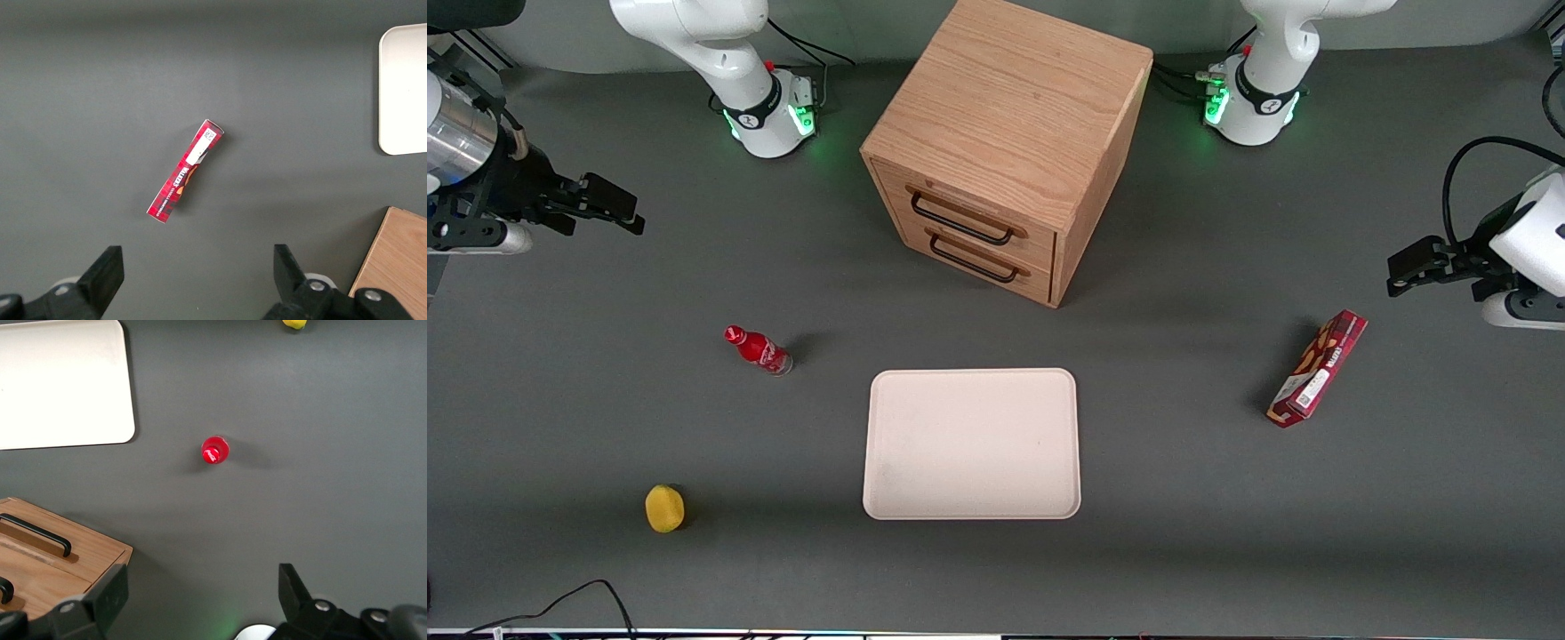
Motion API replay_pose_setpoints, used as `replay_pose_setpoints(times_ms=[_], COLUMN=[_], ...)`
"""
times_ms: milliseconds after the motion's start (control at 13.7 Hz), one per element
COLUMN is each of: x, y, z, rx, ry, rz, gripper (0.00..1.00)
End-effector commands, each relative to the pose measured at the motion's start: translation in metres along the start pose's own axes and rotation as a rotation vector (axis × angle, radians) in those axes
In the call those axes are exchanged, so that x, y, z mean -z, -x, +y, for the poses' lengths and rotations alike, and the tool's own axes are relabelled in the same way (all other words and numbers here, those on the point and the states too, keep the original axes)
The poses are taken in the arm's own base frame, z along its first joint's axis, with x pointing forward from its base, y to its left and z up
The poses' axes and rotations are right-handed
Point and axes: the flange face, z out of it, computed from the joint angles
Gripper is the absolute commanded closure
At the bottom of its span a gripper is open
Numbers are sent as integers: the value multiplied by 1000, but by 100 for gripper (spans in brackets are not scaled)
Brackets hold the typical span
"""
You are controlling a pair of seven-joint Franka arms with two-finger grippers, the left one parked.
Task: Open upper drawer
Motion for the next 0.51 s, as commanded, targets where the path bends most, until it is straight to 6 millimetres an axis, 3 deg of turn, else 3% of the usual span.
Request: replay_pose_setpoints(times_ms=[0,146,437], x=[5,9,-1], y=[0,1,-2], z=[-2,-2,-3], rx=[8,19,15], ry=[-11,-11,-8], rz=[9,14,-12], gripper=[0,0,0])
